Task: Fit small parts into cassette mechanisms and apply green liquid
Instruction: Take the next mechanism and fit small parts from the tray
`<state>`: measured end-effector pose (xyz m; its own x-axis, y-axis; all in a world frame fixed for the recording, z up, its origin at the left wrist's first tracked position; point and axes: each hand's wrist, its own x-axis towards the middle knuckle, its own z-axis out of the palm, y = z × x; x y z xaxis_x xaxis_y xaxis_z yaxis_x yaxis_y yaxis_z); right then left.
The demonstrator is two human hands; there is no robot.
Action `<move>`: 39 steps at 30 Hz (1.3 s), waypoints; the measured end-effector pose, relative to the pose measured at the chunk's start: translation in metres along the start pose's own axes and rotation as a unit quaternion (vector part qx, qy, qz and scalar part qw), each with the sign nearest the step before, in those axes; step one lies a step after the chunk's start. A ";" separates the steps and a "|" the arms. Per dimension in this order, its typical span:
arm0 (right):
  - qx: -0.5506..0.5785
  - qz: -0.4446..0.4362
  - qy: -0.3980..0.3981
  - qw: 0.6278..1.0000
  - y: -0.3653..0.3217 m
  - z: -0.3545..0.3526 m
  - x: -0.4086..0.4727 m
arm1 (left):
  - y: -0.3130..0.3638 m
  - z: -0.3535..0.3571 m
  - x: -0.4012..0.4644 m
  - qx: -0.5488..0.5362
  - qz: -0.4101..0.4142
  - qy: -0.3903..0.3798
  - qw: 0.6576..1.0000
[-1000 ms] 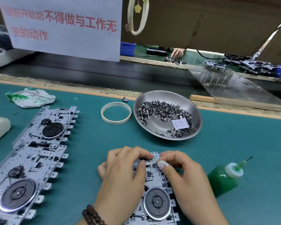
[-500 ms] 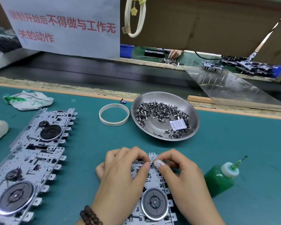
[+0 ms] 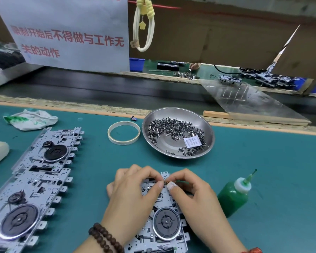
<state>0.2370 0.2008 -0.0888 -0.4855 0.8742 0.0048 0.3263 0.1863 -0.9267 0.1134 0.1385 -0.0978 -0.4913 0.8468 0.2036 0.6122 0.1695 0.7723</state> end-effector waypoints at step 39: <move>0.041 -0.147 0.112 0.982 -0.007 -0.008 -0.041 | -0.001 -0.020 -0.022 0.026 0.062 0.039 0.997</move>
<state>0.2609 0.1673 -0.0795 -0.3544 0.8669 0.3505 0.1274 0.4161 -0.9003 0.1108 0.1096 -0.0907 -0.4565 0.8209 0.3432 0.7014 0.0947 0.7064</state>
